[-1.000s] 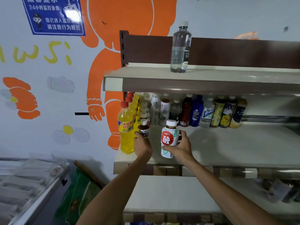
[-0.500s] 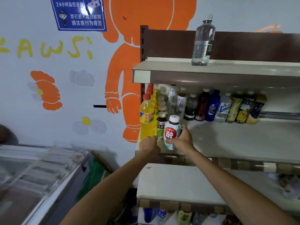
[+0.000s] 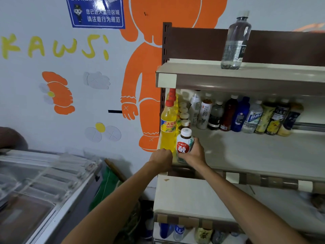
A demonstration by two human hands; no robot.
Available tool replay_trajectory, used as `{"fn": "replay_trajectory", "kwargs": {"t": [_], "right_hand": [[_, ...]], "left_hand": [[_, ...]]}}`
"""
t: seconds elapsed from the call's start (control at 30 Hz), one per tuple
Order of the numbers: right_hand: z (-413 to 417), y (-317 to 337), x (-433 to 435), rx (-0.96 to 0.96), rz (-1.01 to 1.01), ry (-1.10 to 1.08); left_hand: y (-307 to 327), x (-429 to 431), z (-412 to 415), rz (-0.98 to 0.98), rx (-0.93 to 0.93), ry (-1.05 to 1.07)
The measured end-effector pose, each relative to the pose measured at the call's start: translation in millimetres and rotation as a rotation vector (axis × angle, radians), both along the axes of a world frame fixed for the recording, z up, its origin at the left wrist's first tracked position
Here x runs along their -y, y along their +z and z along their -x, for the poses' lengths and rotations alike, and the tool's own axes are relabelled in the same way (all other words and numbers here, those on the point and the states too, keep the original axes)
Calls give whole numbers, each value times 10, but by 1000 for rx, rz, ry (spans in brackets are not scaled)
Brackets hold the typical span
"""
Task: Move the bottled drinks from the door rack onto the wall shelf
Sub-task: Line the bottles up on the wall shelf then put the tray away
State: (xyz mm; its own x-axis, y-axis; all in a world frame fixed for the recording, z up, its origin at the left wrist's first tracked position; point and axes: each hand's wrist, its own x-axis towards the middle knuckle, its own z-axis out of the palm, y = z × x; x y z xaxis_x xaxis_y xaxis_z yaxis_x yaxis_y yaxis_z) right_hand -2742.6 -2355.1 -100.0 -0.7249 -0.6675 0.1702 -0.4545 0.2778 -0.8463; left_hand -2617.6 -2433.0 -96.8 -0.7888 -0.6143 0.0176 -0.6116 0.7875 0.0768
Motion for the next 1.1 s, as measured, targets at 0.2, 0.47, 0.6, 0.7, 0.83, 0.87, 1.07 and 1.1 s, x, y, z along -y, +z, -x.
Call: {"fn": "replay_trajectory", "kwargs": {"t": [0.2,0.47,0.6,0.7,0.83,0.87,1.07,1.1], "right_hand": [[18,16,101,24,-2,-15],[9,-17,193,34,-39,-33],[18,-32,166,48,-98,-30],[29,-106,85,62,-182,-26],[31,-120,-76,-1,-222,-66],[26,-103,-125,-31,-232,-74],[16,-117,-509,-396,-327,-58],[11,-125,-584,-459,-348,-59]], "left_hand": [[-28,54,-2,4,-80,20],[-90,90,35,40,-69,10],[-82,80,20,58,-60,-2],[-72,76,18,80,-34,-9],[-42,54,28,116,-1,-10],[-27,40,31,126,9,-11],[17,-46,88,181,78,-50],[24,-64,97,194,93,-57]]}}
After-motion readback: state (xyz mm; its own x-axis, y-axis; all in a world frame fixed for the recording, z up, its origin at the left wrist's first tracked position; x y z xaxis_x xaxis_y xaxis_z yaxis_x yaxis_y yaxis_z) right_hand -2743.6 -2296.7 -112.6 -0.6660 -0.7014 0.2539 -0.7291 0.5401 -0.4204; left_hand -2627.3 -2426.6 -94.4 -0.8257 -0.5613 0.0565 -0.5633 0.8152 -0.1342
